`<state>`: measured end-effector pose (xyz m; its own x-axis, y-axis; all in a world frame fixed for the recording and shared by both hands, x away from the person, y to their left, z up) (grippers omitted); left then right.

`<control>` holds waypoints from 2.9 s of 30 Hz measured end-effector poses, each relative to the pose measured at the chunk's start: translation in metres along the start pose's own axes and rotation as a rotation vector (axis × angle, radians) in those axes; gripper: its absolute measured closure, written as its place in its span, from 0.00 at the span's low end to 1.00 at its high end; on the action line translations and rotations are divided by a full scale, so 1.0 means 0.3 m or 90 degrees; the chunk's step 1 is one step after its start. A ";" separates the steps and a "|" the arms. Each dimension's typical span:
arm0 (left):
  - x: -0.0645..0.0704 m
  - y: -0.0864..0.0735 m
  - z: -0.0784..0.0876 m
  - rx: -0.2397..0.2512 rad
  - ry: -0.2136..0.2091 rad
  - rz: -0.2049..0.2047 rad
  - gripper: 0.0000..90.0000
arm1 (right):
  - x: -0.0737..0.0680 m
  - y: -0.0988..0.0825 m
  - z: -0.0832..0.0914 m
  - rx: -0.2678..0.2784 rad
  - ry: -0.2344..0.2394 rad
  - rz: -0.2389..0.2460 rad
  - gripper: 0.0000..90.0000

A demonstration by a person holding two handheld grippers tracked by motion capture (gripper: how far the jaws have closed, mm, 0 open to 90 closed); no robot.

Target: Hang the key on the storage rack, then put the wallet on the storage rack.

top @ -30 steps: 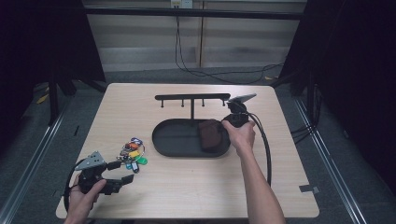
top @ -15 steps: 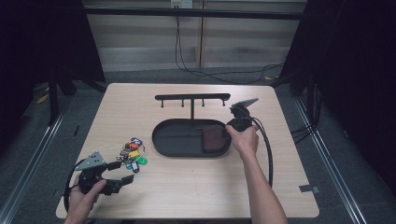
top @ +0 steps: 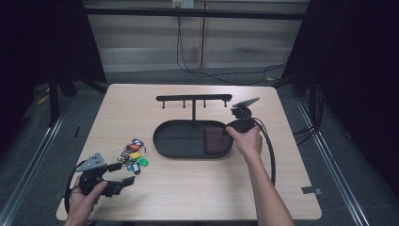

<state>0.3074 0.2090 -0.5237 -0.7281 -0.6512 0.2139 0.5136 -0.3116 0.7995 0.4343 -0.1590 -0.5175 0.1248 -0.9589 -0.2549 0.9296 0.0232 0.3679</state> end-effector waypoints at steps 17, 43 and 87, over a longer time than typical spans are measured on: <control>-0.015 -0.009 -0.003 -0.007 0.009 0.014 0.21 | 0.049 -0.087 0.111 0.061 -0.002 0.073 0.31; -0.024 0.014 -0.032 -0.038 0.044 -0.001 0.22 | 0.137 -0.301 0.167 0.136 0.035 0.075 0.19; -0.059 0.189 -0.157 -0.217 0.033 0.024 0.57 | 0.151 -0.500 0.160 0.153 0.043 0.111 0.27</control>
<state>0.3707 0.1703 -0.5085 -0.6860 -0.6986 0.2034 0.6683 -0.4943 0.5559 0.2841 -0.2196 -0.5414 0.3057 -0.9252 -0.2248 0.7842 0.1107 0.6106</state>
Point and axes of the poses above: each handheld gripper's, and its own axes: z roughly backward along the jaws, y roughly out of its top, x roughly to its right, the point moved 10 cm from there along -z, roughly forward along the jaws
